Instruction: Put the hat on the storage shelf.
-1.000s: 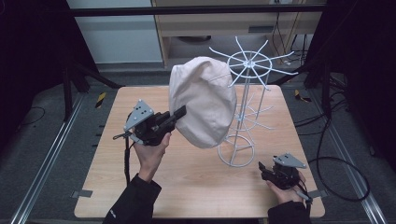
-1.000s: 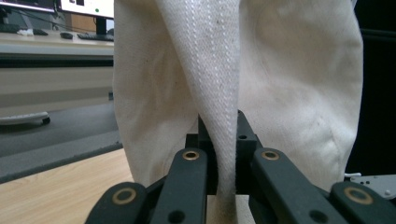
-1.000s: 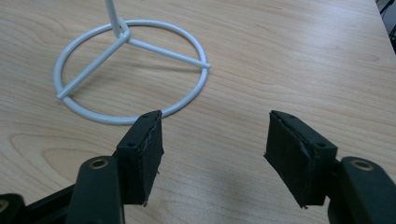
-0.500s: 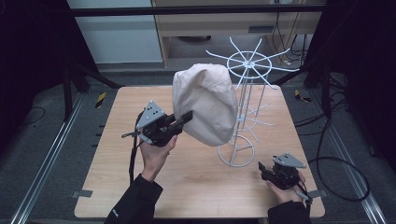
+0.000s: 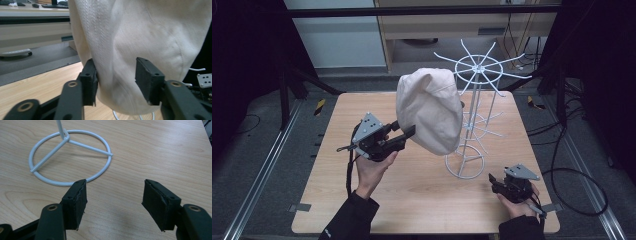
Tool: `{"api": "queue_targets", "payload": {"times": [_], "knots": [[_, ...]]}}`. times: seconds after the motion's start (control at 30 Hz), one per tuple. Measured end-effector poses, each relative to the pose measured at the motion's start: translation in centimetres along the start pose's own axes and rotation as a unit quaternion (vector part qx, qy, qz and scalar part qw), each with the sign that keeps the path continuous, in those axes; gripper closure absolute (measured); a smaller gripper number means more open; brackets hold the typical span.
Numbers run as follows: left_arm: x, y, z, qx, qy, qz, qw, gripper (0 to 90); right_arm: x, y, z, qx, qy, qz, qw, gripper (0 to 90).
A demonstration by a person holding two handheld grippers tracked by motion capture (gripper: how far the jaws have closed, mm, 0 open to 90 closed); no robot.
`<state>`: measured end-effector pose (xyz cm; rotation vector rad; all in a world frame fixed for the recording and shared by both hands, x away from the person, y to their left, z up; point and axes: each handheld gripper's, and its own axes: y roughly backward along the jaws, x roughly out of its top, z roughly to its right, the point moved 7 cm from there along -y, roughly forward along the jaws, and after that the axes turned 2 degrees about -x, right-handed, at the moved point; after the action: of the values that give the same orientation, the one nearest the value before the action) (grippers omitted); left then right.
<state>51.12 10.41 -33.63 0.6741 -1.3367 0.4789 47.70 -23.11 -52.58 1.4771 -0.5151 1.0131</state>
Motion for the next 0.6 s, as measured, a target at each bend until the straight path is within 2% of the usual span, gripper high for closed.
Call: {"api": "queue_targets", "payload": {"times": [0.23,0.3,0.37,0.4,0.43,0.53,0.6], "knots": [[-0.3,1.9,-1.2,0.012,0.010,0.003,0.9999,44.1,0.0,0.0,0.0,-0.001,-0.002,0.000,1.0000,35.9],[-0.8,2.8,-2.1,0.028,0.011,-0.004,0.9995,43.0,0.0,0.0,0.0,-0.001,-0.001,0.000,1.0000,35.9],[-1.0,3.2,-2.4,0.035,0.011,-0.007,0.9993,41.9,0.0,0.0,0.0,-0.001,-0.001,0.001,1.0000,35.8],[-1.6,3.9,-3.0,0.046,0.012,-0.012,0.9988,41.3,0.0,0.0,0.0,-0.002,-0.001,0.001,1.0000,35.5],[-1.6,3.9,-3.0,0.046,0.012,-0.012,0.9988,40.3,0.0,0.0,0.0,-0.002,-0.001,0.001,1.0000,35.5],[-3.3,5.1,-4.6,0.070,0.011,-0.031,0.9970,38.7,0.0,0.0,0.0,-0.002,-0.003,0.001,1.0000,34.6],[-3.8,5.4,-5.0,0.076,0.011,-0.036,0.9964,37.6,0.0,0.0,0.1,-0.003,-0.003,0.001,1.0000,34.1]]}}
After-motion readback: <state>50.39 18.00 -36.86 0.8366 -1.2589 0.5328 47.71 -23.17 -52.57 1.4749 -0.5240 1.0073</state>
